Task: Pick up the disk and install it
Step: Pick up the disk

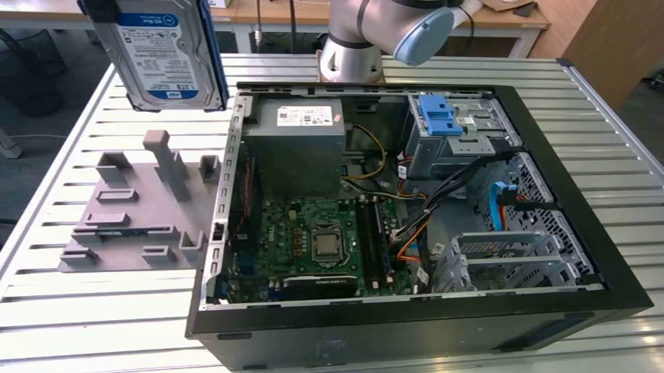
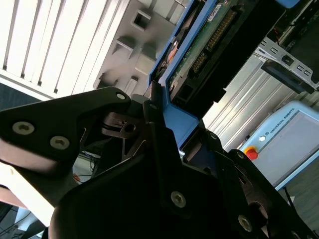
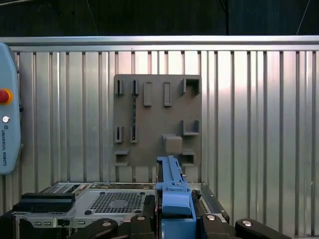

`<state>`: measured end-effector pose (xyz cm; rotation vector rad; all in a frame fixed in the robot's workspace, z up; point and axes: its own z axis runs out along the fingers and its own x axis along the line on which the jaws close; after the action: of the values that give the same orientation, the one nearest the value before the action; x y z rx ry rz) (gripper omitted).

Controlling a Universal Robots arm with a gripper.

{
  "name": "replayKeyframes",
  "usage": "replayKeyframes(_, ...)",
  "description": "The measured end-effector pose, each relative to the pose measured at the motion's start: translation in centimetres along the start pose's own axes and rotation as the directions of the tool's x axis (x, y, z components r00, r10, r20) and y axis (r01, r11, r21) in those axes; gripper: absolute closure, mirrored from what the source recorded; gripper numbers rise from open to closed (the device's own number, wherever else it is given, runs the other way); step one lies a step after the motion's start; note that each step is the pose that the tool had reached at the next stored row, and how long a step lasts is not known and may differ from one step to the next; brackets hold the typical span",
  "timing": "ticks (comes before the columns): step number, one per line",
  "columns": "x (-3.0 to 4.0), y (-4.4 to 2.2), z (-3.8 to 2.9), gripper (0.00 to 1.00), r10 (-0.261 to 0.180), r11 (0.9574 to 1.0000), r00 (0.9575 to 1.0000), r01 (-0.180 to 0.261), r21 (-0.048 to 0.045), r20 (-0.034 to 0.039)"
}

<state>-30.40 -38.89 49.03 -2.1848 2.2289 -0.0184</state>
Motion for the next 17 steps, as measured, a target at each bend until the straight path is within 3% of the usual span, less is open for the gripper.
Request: replayKeyframes(17,0.67,-1.85,0.04,0.64,0.0,1.0,1.0,0.0,0.0,0.0)
